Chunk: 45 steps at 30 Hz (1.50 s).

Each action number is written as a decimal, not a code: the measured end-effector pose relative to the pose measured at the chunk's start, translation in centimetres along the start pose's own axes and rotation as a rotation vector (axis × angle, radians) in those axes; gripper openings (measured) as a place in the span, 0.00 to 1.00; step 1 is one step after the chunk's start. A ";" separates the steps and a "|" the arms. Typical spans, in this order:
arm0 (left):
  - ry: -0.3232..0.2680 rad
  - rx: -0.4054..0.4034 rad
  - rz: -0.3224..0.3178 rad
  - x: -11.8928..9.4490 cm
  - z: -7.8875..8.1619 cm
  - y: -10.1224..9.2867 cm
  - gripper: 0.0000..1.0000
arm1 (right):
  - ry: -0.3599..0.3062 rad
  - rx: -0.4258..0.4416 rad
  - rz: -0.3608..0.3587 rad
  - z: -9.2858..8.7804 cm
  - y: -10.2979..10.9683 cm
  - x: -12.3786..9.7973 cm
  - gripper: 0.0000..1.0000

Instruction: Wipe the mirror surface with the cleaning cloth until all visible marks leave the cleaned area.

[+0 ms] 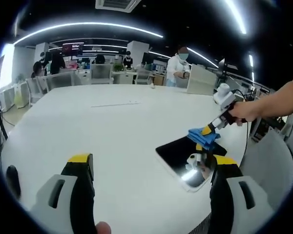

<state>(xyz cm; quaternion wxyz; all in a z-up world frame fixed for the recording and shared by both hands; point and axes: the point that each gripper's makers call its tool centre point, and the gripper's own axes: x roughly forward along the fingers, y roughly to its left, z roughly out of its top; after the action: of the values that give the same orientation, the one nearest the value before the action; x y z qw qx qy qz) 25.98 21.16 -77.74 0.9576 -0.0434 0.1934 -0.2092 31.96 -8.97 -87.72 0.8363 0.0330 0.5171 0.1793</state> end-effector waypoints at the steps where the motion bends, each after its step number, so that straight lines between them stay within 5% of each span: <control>1: -0.001 0.008 -0.005 -0.1 0.3 -0.3 0.99 | -0.003 0.009 0.007 0.1 0.1 -0.3 0.00; 9: -0.008 0.003 0.022 -0.8 0.8 0.5 0.99 | -0.050 -0.011 0.021 1.4 -0.5 -3.4 0.00; 24: 0.004 0.006 0.028 -0.6 0.4 1.7 0.99 | -0.070 0.048 -0.041 -0.1 -6.9 -6.9 0.00; 45: 0.006 0.011 0.029 -0.7 0.7 0.8 0.99 | -0.029 0.105 -0.086 -4.1 -8.8 -3.5 0.00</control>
<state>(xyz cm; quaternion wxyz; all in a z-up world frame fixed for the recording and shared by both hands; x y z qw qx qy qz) 25.99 22.16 -77.03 0.9601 -0.0349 0.1956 -0.1967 29.37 -18.90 -88.77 0.8476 0.0569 0.5147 0.1153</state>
